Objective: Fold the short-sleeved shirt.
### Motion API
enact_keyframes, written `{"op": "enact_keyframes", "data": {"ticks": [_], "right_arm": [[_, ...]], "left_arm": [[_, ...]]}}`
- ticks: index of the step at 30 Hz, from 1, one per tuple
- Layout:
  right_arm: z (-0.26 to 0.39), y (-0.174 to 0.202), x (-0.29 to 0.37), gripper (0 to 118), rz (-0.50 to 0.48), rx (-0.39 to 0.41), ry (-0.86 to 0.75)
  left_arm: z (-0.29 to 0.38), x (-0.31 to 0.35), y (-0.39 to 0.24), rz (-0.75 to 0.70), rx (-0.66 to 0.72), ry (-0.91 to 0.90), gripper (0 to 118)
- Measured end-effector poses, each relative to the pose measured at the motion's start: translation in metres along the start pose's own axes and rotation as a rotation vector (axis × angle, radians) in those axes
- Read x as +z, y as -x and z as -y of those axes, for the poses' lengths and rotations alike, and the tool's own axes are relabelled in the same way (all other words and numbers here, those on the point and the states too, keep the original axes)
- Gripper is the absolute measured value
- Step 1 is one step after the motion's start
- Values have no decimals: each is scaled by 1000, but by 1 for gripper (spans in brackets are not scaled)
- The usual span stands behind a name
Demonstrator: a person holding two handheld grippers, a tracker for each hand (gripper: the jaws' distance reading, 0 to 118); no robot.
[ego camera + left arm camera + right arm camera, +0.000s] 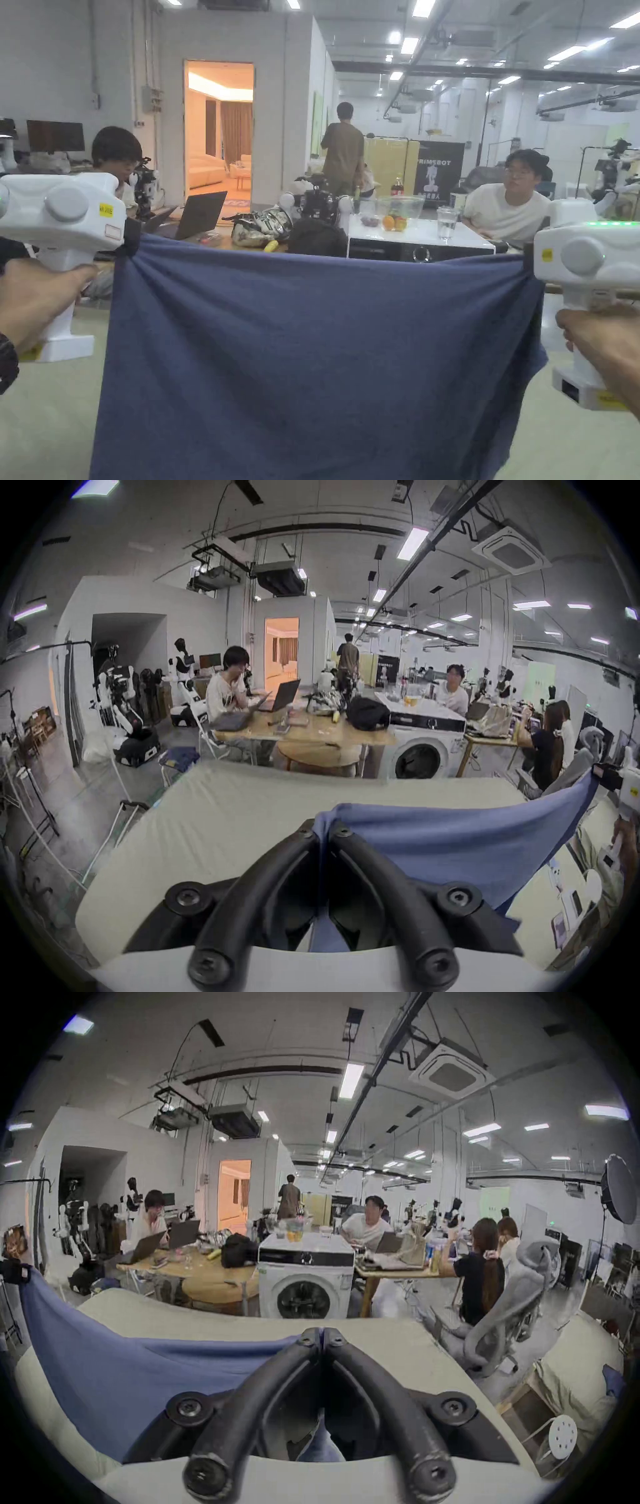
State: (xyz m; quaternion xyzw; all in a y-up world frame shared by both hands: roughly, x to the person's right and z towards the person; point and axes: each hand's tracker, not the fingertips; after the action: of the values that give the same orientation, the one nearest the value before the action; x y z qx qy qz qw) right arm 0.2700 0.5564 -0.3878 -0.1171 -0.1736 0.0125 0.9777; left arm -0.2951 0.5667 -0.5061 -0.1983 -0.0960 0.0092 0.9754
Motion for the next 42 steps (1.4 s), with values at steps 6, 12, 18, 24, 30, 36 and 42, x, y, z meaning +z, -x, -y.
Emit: {"op": "enact_keyframes", "data": {"ticks": [6,12,18,24,30,36,42], "right_arm": [[-60,6,-15,0,15,17,-77],[-114,5,-3,0,21,21,-152],[-133,-2,18,0,19,5,-212],[-90,-7,25,0,22,35,-173],[-6,-12,41,0,15,42,-71],[58,-10,85,0,12,72,-19],[98,-9,144,0,1,86,-1]], "left_arm": [[-58,4,-2,-22,-2,-83,0],[-96,26,-1,-32,13,-181,0],[-97,40,-6,-42,-17,-219,0],[-54,36,-4,-30,-20,-184,0],[26,26,3,3,-13,-76,0],[94,54,3,21,-25,-36,0],[130,110,5,61,-26,-79,0]]}}
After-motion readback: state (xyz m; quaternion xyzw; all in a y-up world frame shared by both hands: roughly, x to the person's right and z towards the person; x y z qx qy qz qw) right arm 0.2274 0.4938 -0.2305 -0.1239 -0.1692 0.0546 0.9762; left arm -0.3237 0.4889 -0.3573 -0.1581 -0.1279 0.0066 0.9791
